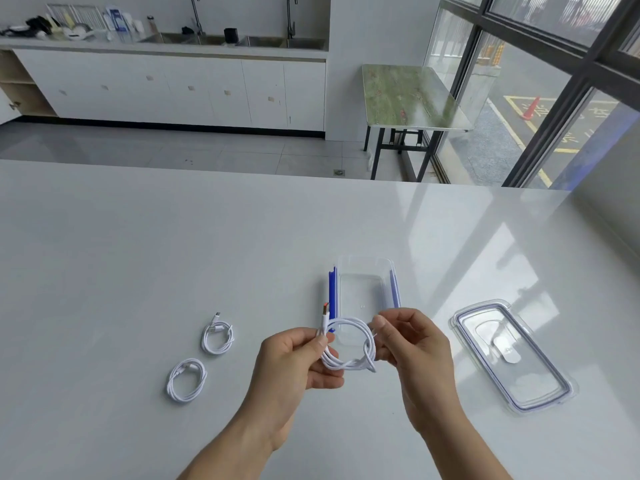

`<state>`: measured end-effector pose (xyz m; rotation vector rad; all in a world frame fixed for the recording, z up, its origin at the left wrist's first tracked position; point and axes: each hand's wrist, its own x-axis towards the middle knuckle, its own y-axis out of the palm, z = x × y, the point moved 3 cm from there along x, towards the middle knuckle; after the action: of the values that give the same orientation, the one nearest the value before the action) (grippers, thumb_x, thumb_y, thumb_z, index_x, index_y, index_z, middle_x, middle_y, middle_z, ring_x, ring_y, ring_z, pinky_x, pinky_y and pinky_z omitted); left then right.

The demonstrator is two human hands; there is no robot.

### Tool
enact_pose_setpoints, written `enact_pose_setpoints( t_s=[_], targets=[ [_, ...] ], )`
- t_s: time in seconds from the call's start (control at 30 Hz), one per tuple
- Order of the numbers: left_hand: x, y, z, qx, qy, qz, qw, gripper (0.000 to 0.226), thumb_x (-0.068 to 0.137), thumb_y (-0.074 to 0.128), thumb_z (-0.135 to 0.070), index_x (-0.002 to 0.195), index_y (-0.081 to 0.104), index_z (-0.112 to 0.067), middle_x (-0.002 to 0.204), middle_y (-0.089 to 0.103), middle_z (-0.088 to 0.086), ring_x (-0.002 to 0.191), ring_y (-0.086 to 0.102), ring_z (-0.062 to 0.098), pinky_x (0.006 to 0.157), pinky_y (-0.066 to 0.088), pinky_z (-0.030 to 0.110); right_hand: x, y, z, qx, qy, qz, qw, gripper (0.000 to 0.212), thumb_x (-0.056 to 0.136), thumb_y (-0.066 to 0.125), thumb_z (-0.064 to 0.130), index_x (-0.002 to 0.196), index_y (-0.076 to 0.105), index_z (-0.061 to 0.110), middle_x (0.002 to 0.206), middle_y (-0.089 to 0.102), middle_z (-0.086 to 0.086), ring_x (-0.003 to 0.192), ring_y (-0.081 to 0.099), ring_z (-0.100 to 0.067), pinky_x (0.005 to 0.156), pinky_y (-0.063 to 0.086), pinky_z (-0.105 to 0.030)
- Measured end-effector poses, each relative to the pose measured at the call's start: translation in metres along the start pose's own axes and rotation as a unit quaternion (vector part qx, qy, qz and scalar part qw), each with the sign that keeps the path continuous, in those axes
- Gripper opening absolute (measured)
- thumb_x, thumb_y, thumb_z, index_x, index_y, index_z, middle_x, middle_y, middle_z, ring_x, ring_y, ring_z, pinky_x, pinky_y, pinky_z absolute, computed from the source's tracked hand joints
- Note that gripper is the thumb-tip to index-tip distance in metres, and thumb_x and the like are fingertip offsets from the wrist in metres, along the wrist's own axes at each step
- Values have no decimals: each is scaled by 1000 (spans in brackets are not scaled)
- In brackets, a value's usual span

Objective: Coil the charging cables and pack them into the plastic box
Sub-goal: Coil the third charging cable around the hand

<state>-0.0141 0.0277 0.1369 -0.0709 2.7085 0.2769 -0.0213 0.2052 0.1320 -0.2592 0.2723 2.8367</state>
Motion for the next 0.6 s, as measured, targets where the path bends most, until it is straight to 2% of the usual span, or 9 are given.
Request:
enact_pose_setpoints(
  t_s=[0.13,0.23,0.33,0.47,0.53,0.6],
  targets=[
    [2,-1,7,10,-25,-6,1000,16,93,62,-6,86,75,1,71,66,16,59,65,30,61,61,38,-3,6,-6,35,60,69,995,12,93,65,6,104,69,3,90,77,-18,72,69,-27,67,56,-35],
    [1,-4,9,36,-25,-7,999,17,95,61,-7,88,75,-1,72,67,14,59,65,29,62,62,39,-4,6,-9,85,103,88,987,17,94,60,2,110,65,-1,98,76,-23,76,70,-32,73,56,-41],
    [-1,-5,10,41,-28,4,999,19,97,58,-7,92,75,-2,72,67,13,60,66,26,62,62,39,-5,6,-11,107,132,105,980,25,92,60,-2,116,62,-3,106,75,-25,83,70,-34,78,58,-41],
    [-4,-2,11,68,-17,17,997,22,98,56,-8,92,78,-8,70,66,6,62,66,22,65,62,42,-7,8,-13,148,160,132,967,35,89,56,-8,124,58,0,117,72,-25,99,68,-41,99,52,-49],
    [-5,0,11,73,-11,20,997,23,98,57,-10,91,78,-11,69,66,4,63,66,21,65,63,43,-7,8,-16,147,153,137,968,38,88,59,-4,126,58,2,121,71,-22,107,68,-43,106,47,-51],
    [-4,-1,11,71,-9,15,997,22,98,57,-10,91,78,-11,70,65,5,62,66,21,65,63,44,-8,5,-18,118,136,137,974,43,83,69,8,126,61,5,122,72,-16,112,68,-40,105,48,-52]
  ],
)
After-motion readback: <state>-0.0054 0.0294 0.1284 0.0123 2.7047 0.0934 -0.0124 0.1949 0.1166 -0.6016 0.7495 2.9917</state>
